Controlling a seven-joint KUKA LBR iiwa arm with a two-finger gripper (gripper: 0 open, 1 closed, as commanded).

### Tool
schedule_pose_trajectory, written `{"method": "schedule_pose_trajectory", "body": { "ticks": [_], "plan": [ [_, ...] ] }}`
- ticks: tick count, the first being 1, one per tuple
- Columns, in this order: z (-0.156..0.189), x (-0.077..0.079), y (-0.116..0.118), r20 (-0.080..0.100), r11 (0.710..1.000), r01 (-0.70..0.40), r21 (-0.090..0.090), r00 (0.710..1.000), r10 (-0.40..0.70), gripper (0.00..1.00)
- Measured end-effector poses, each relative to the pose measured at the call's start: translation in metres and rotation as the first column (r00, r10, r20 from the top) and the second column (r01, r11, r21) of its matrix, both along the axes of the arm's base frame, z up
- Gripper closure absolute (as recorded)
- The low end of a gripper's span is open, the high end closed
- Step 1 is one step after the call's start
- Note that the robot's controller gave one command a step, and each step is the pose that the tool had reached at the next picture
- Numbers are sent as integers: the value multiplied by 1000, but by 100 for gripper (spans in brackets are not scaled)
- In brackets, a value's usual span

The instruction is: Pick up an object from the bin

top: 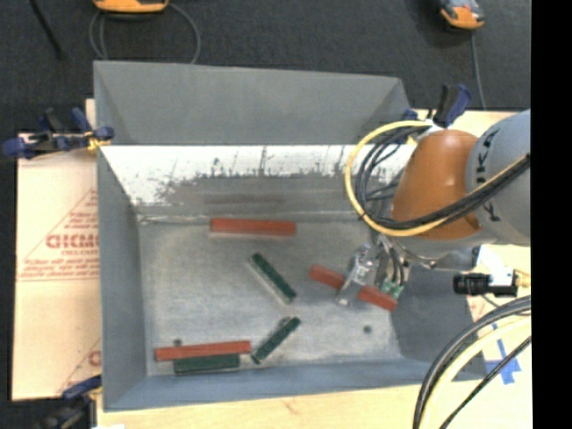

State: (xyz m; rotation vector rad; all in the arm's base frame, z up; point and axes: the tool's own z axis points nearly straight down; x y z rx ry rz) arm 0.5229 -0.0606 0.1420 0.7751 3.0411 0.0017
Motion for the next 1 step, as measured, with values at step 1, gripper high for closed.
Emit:
{"method": "schedule_pose_trajectory", "body": {
  "ticks": [1],
  "plan": [
    [7, 0, 0, 1, 1000, -1, 0, 1000, 1, 100]
  ]
}}
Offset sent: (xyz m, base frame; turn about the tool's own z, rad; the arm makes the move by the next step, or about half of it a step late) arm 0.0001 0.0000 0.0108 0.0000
